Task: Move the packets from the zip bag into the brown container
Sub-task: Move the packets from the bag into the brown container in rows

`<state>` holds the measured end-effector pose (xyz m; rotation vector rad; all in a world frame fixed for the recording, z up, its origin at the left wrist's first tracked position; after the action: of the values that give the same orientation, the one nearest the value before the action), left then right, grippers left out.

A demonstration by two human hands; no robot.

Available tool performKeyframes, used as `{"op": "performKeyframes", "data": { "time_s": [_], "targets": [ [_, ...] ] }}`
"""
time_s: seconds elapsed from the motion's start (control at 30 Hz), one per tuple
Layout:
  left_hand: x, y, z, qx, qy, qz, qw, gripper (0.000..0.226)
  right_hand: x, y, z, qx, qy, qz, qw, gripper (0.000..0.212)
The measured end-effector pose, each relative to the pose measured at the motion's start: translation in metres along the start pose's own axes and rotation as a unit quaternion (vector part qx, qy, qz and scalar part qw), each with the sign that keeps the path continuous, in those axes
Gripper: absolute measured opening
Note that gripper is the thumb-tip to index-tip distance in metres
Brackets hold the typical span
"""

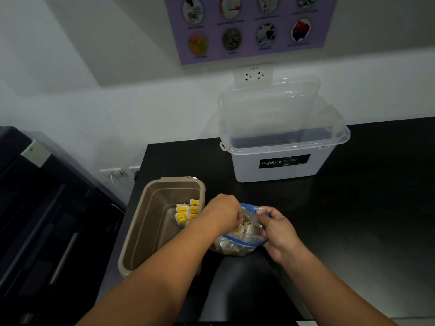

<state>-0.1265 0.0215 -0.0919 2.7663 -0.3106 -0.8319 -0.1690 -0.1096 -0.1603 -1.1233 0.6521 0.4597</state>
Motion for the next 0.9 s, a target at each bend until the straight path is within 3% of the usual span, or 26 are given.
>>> {"op": "performKeyframes", "data": {
  "time_s": [0.13, 0.4, 0.73, 0.9],
  "targets": [
    [-0.005, -0.004, -0.007, 0.003, 0.057, -0.005, 0.998, 0.012, -0.001, -0.002, 0.003, 0.003, 0.003, -0.001, 1.0, 0.013],
    [0.012, -0.001, 0.014, 0.106, -0.03, -0.014, 0.994, 0.038, -0.002, -0.002, 0.002, -0.012, -0.001, -0.007, 1.0, 0.012],
    [0.016, 0.0, 0.022, 0.106, -0.015, -0.046, 0.993, 0.016, -0.001, -0.002, 0.0, -0.025, 0.0, -0.007, 1.0, 0.013],
    [0.015, 0.002, 0.017, 0.107, -0.039, -0.048, 0.992, 0.02, -0.003, -0.004, -0.002, -0.033, -0.001, -0.012, 0.999, 0.014]
  ]
}}
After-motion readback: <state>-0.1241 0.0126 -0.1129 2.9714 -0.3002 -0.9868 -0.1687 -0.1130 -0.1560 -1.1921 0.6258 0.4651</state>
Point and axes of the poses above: each hand's wrist, its own x-axis towards the middle knuckle, its own z-axis out of the palm, y = z × x, the point moved 7 cm from there along x, towards the middle knuckle, and after that the axes turned 4 degrees about z, right-handed, at the moved point
